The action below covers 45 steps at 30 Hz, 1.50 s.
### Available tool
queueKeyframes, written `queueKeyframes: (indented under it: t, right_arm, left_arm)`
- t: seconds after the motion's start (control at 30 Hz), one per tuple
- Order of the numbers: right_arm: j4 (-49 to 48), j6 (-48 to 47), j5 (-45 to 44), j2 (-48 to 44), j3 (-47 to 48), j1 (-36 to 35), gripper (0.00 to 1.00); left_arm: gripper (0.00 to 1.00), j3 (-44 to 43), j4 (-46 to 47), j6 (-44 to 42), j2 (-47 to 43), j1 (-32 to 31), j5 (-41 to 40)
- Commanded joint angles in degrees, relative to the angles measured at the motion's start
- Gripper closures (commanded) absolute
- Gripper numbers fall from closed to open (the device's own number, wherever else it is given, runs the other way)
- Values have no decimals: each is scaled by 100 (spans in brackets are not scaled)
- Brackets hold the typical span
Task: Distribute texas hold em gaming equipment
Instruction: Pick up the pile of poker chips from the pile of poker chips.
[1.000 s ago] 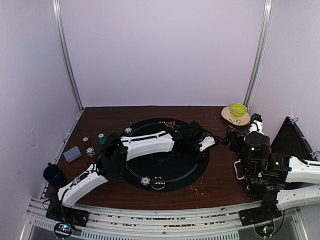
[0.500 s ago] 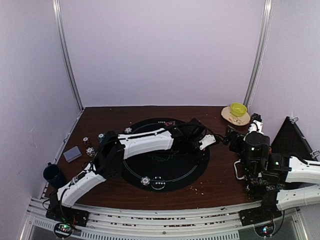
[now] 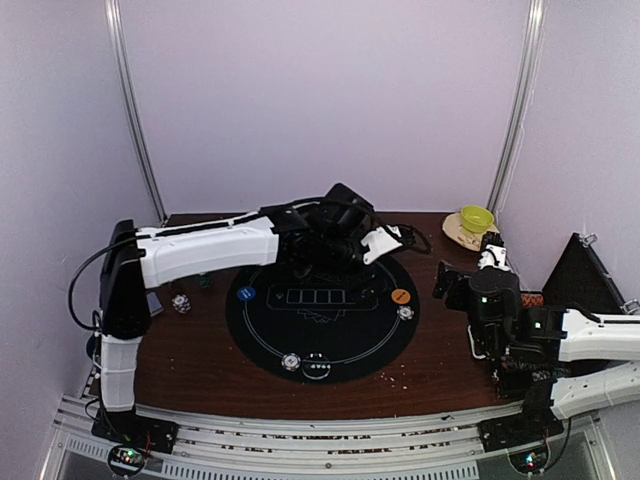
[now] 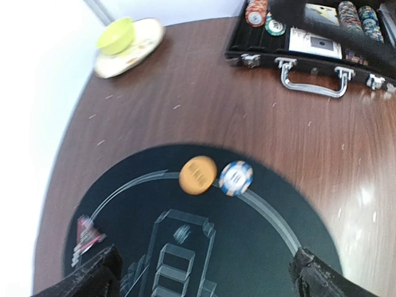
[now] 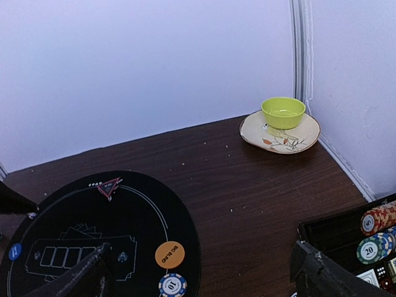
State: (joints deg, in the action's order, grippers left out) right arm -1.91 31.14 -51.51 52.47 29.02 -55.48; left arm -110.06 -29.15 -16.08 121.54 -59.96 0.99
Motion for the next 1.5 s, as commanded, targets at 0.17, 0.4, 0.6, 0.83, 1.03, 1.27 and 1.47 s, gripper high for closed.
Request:
queueKeyframes:
  t: [0.17, 0.4, 0.6, 0.83, 1.03, 1.27, 1.47]
  right_arm:
    - [-20, -180, 678, 1085, 476, -5, 0]
    - [6, -269, 1075, 1481, 656, -105, 0]
    - [11, -335, 1127, 1546, 701, -203, 0]
    - [27, -354, 1116, 1556, 728, -266, 0]
    - [76, -362, 1061, 1549, 742, -284, 0]
    - [60, -387, 1020, 1513, 728, -305, 0]
    - [77, -387, 1007, 1538, 753, -325, 0]
  left_arm:
    - [2, 1903, 128, -243, -1959, 1933, -331]
    - [2, 2826, -7, -22, -2397, 3712, -129]
    - [2, 3267, 66, 86, -2380, 5050, 275]
    - [2, 3827, 362, -107, -2447, 5589, 503]
    - [2, 3620, 54, -384, -2005, 5588, 1047]
    - [3, 3480, 5, -425, -1652, 5591, 1342]
    - [4, 3379, 58, -370, -1427, 5561, 1181]
